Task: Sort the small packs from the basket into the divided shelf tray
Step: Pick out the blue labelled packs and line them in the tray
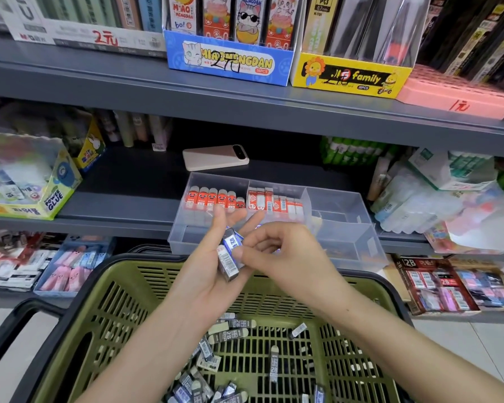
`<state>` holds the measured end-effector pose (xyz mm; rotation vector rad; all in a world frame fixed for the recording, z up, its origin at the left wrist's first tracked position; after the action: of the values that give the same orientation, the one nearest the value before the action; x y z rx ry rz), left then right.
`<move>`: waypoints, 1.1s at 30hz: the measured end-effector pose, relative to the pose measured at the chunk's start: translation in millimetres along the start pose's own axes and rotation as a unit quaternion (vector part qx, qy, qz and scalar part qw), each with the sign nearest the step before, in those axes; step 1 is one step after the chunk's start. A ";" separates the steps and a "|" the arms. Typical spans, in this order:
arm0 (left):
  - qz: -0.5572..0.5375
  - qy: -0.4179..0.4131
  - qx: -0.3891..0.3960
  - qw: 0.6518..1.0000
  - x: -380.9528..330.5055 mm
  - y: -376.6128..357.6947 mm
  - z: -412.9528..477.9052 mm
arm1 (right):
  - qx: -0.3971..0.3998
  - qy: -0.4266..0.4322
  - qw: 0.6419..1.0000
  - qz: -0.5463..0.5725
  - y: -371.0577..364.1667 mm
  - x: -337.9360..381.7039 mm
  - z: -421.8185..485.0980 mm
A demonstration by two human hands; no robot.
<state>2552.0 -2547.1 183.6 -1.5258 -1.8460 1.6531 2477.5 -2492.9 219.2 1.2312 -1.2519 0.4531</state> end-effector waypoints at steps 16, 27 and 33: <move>0.080 0.068 -0.081 0.991 -11.7 34.8 -15.8 | 0.014 0.077 0.854 -0.514 53.8 -42.0 69.5; 0.133 0.054 -0.084 0.986 -12.9 30.6 -13.2 | 0.029 0.114 0.810 -0.575 47.6 -51.6 66.3; 0.176 0.014 -0.040 0.983 -13.7 23.5 -9.8 | -0.075 0.176 0.885 -0.424 46.4 -21.4 42.3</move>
<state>2577.4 -2556.2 173.4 -1.9939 -1.7211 1.7046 2412.7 -2506.3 214.1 1.3532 -0.3486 -0.0747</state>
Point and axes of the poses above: each hand's wrist, its own z-axis towards the middle knuckle, its own y-axis out of the back of the hand, x = y × z, the point moved 5 cm from there along z, towards the middle knuckle, and after that the axes turned 5 degrees about -y, right-handed, at the moved point
